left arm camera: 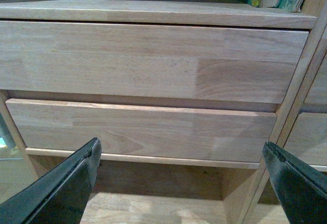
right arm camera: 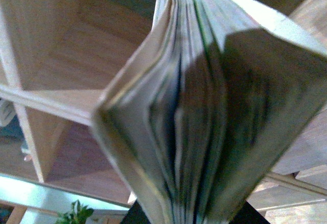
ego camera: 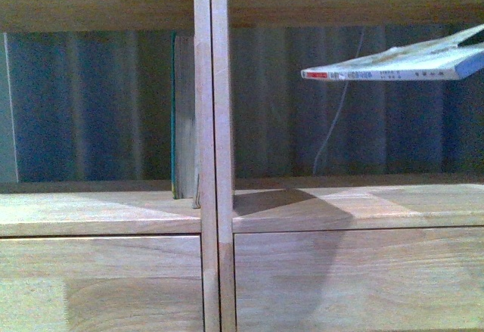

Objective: Organize books on shelf

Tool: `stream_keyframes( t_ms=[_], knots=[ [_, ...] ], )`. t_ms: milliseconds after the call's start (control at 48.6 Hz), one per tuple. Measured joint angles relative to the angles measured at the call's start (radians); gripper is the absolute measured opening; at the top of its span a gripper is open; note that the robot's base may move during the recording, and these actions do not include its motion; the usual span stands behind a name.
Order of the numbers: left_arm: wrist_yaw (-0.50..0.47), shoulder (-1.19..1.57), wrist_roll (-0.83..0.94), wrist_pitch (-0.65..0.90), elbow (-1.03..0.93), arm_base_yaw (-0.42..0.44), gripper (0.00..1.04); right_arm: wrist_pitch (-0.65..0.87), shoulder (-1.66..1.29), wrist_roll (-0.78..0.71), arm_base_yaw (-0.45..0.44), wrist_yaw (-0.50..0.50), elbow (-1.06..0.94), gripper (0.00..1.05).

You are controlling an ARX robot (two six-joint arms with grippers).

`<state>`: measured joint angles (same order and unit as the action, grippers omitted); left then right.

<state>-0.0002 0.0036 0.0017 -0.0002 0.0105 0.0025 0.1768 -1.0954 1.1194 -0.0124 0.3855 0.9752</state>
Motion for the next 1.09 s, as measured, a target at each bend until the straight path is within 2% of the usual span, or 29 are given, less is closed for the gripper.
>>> stream_keyframes(
  t_ms=[329, 659, 1091],
  knots=[
    [0.000, 0.000, 0.000, 0.000, 0.000, 0.000, 0.97, 0.040, -0.010, -0.050, 0.023, 0.054, 0.050, 0.07],
    [0.000, 0.000, 0.000, 0.000, 0.000, 0.000, 0.97, 0.120, 0.011, -0.175, 0.168, 0.124, 0.060, 0.07],
    [0.018, 0.000, -0.011, 0.009, -0.001, 0.003, 0.97, 0.108, 0.028, -0.299, 0.298, 0.101, 0.042, 0.07]
  ],
)
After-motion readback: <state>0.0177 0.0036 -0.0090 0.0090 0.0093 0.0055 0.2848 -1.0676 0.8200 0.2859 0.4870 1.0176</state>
